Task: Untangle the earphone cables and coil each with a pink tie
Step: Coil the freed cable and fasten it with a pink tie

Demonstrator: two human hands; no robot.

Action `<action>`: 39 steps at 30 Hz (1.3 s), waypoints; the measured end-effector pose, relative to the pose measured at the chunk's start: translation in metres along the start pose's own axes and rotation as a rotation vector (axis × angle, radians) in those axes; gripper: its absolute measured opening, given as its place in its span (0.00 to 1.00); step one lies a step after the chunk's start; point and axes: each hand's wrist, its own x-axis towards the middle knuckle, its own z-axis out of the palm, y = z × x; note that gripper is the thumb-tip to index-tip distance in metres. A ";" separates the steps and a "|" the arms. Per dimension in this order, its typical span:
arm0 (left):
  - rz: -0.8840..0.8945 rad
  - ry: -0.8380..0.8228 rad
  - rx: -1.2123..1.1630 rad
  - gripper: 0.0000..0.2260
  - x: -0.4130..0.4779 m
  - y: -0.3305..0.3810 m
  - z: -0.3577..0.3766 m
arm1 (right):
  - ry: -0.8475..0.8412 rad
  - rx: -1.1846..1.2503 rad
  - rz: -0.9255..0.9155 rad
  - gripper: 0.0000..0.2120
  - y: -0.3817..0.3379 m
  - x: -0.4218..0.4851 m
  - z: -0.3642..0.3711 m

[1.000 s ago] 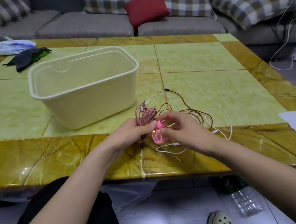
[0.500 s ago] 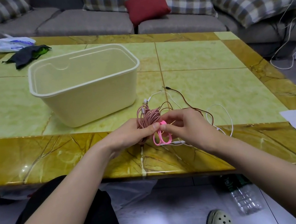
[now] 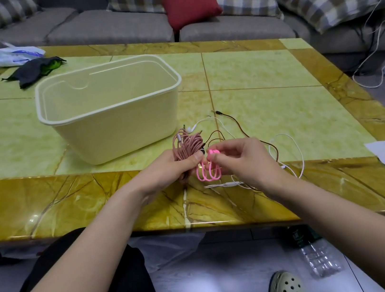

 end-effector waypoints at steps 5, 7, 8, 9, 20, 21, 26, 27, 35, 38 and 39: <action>0.016 0.297 0.221 0.08 0.009 -0.011 -0.005 | 0.096 0.098 0.050 0.08 0.004 0.000 -0.009; 0.003 0.315 0.274 0.07 0.011 -0.014 -0.003 | 0.099 0.099 0.056 0.08 0.006 -0.001 -0.011; -0.012 0.305 0.299 0.08 0.012 -0.015 -0.002 | 0.095 0.096 0.058 0.08 0.007 -0.001 -0.011; -0.024 0.294 0.324 0.08 0.013 -0.016 -0.001 | 0.088 0.092 0.059 0.08 0.008 -0.001 -0.010; -0.054 0.211 0.163 0.11 0.009 -0.010 0.001 | -0.010 0.055 0.051 0.06 0.011 0.003 0.005; -0.059 0.191 0.161 0.14 0.009 -0.009 0.001 | -0.010 0.028 0.036 0.06 0.012 0.003 0.006; -0.085 0.111 0.145 0.16 0.003 -0.004 0.001 | 0.002 -0.092 -0.035 0.07 0.009 0.002 0.009; -0.081 0.101 0.140 0.16 0.003 -0.004 0.001 | -0.001 -0.113 -0.051 0.08 0.008 0.001 0.009; -0.046 0.074 0.067 0.17 0.002 -0.007 0.001 | -0.033 -0.161 -0.070 0.07 0.002 0.004 0.012; -0.015 0.056 0.074 0.15 0.001 -0.007 0.000 | -0.055 -0.088 -0.043 0.07 0.005 0.006 0.009; -0.012 0.066 0.074 0.15 0.001 -0.006 0.000 | -0.047 -0.089 -0.042 0.08 0.006 0.006 0.008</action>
